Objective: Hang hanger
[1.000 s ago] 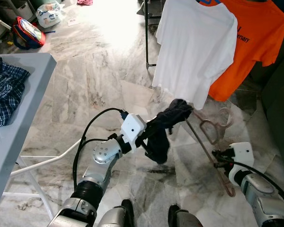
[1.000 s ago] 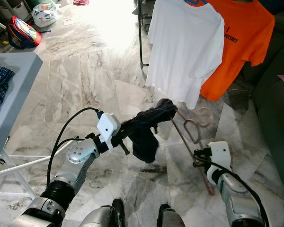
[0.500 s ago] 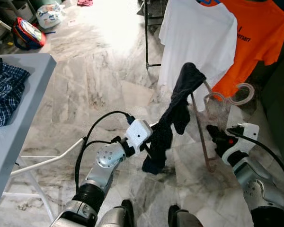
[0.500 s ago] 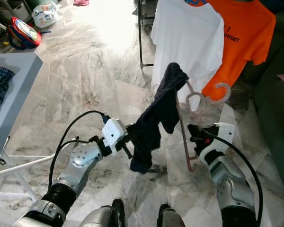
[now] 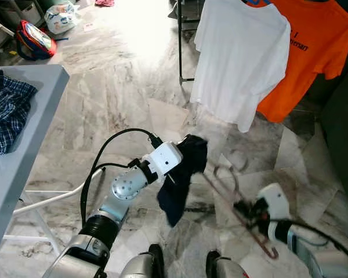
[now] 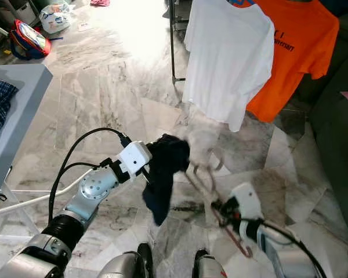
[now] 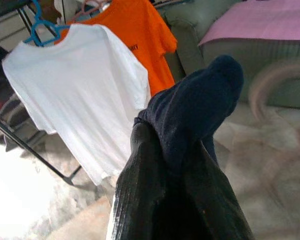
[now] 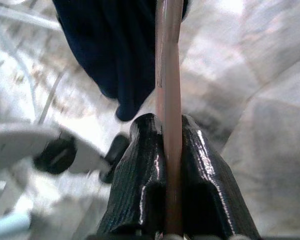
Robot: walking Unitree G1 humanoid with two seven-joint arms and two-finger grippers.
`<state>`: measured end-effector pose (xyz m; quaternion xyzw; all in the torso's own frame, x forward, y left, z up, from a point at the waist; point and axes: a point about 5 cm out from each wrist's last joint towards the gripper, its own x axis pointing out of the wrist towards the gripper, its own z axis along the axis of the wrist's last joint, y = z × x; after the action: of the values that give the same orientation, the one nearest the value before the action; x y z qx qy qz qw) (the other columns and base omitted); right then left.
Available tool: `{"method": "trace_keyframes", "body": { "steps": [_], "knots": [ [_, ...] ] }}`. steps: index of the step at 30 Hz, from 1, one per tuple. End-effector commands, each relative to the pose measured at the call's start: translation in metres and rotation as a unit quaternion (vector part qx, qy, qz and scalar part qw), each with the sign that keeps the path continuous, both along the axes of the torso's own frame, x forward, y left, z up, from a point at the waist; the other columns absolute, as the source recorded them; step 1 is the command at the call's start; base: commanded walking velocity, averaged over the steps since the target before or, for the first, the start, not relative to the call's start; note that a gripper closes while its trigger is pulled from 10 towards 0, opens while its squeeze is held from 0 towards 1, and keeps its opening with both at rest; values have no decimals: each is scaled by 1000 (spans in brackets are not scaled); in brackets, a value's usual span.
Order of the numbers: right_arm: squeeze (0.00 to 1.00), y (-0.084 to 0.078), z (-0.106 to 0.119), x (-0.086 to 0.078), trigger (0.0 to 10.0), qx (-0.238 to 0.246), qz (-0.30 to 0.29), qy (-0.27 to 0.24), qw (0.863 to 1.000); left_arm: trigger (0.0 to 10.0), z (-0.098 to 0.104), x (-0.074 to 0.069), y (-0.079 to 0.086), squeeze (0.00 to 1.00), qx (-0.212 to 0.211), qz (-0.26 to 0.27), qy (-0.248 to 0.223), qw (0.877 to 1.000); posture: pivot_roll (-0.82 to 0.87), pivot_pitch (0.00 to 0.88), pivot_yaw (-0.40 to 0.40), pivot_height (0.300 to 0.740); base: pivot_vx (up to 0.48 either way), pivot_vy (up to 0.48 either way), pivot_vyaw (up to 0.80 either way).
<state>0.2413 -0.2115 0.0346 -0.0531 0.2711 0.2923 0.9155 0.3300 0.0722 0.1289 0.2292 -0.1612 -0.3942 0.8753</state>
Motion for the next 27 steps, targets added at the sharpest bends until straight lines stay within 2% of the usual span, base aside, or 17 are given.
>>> {"method": "trace_keyframes", "body": {
  "steps": [1, 6, 9, 15, 16, 18, 20, 22, 27],
  "knots": [
    [0, 4, -2, -5, 10000, -8, 31, 7, 999, 10000, 5, 0, -4, 0, 8, -13, -23, 1000, -59, 248, 79, 740, 0, 0, 0],
    [0, 7, -7, -15, 10000, -29, 83, 20, 996, 10000, 3, -2, -6, 0, 13, -24, -23, 999, -58, 250, 80, 740, 0, 0, 0],
    [0, 7, -7, -17, 10000, -41, 94, 20, 995, 10000, -1, -4, -7, 0, 22, -38, -18, 999, -58, 250, 81, 740, 0, 0, 0],
    [0, 6, -5, -12, 10000, -53, 91, 4, 994, 10000, -1, -7, -10, 0, 18, -51, -14, 998, -58, 249, 81, 740, 0, 0, 0],
    [0, 6, -1, -3, 10000, -57, 70, -26, 996, 10000, -2, -8, -12, 0, 17, -60, -13, 998, -59, 249, 81, 740, 0, 0, 0],
    [0, 7, 3, 2, 10000, -48, 57, -44, 996, 10000, -2, -9, -14, 0, 14, -69, -12, 997, -60, 248, 82, 740, 0, 0, 0],
    [0, 12, 5, 0, 10000, -33, 80, -43, 995, 10000, -2, -11, -15, 0, 12, -76, -10, 997, -60, 249, 83, 740, 0, 0, 0],
    [0, 22, 5, -12, 10000, -16, 136, -24, 990, 10000, -5, -14, -17, 0, 17, -97, 2, 995, -61, 248, 83, 740, 0, 0, 0],
    [0, 25, 7, -13, 10000, -3, 143, -28, 989, 10000, -7, -18, -22, 0, 16, -121, 14, 992, -62, 250, 83, 740, 0, 0, 0]
  ]
}}
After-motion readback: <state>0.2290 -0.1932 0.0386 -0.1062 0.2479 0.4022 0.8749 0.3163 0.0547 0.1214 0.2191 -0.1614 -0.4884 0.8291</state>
